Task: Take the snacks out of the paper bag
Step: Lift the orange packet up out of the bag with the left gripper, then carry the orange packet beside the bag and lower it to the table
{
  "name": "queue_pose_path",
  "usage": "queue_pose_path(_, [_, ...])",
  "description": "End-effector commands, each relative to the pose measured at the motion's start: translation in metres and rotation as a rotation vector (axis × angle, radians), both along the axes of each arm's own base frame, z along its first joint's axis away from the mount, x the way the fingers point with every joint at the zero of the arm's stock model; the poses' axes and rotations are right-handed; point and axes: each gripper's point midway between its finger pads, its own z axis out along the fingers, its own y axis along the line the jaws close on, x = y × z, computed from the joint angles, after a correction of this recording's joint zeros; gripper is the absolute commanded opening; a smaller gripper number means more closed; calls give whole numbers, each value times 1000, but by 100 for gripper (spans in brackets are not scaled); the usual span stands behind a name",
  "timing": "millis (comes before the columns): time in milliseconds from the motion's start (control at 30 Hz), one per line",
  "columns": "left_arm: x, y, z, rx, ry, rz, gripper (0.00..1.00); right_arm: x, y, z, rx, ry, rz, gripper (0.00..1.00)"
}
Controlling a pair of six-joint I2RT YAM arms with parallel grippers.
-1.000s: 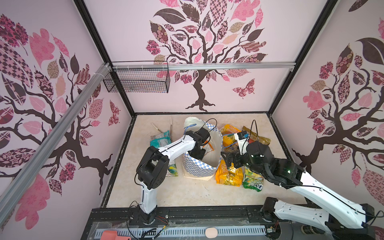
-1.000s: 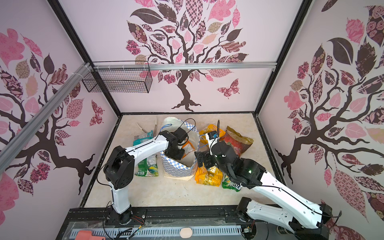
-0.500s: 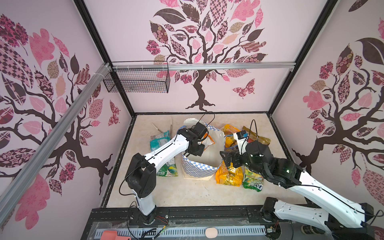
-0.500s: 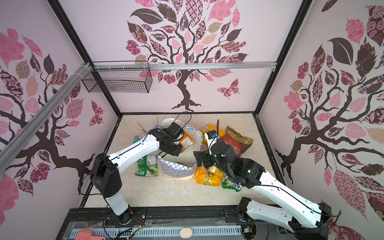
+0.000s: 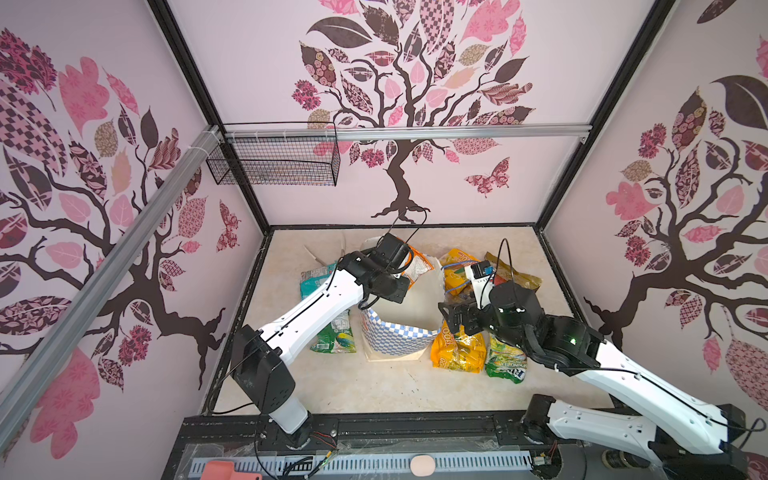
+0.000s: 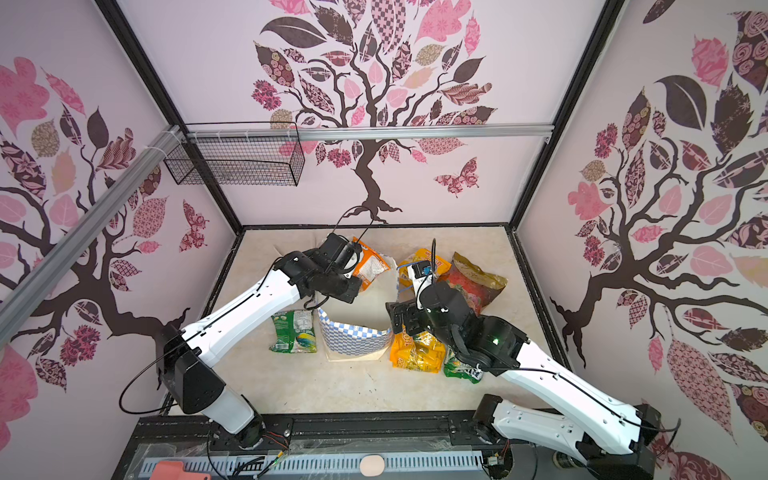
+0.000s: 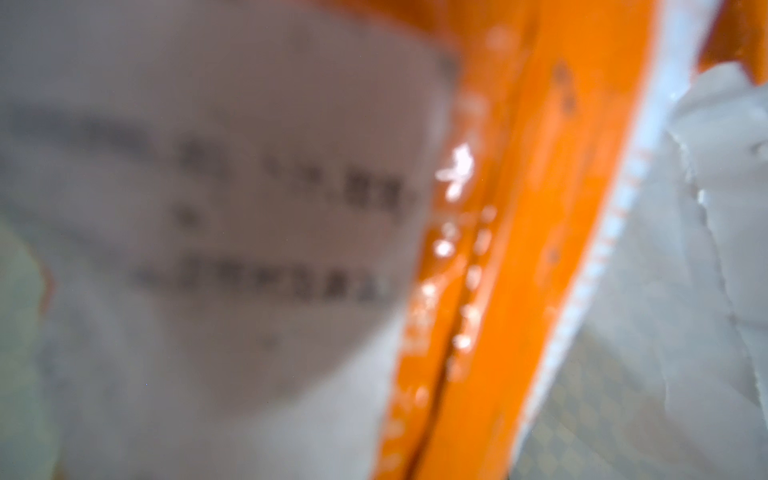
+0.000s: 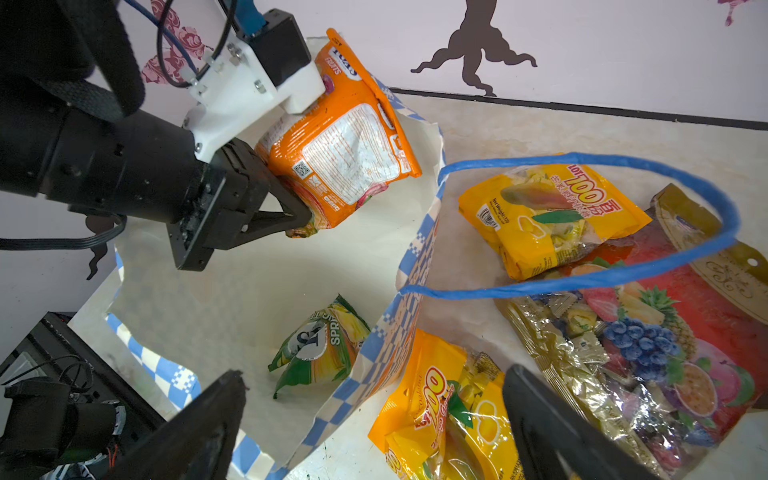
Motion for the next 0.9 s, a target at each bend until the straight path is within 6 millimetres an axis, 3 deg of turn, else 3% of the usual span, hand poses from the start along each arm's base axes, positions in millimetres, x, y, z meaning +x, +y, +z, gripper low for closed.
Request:
queue_pose_path(0, [7, -10, 47, -91, -140, -30, 0, 1, 0, 7, 22, -9, -6, 100])
queue_pose_path(267, [7, -16, 93, -182, -306, -77, 0, 0, -3, 8, 28, -11, -13, 100])
queue_pose_path(567, [-12, -20, 156, -272, -460, -115, 0, 0, -3, 9, 31, -13, -14, 100])
queue_pose_path(667, [-20, -9, 183, -325, -526, -84, 0, 1, -3, 9, 30, -15, -16, 100])
queue_pose_path(867, [-34, 37, 234, -415, -741, 45, 0, 1, -1, 8, 31, -13, -12, 100])
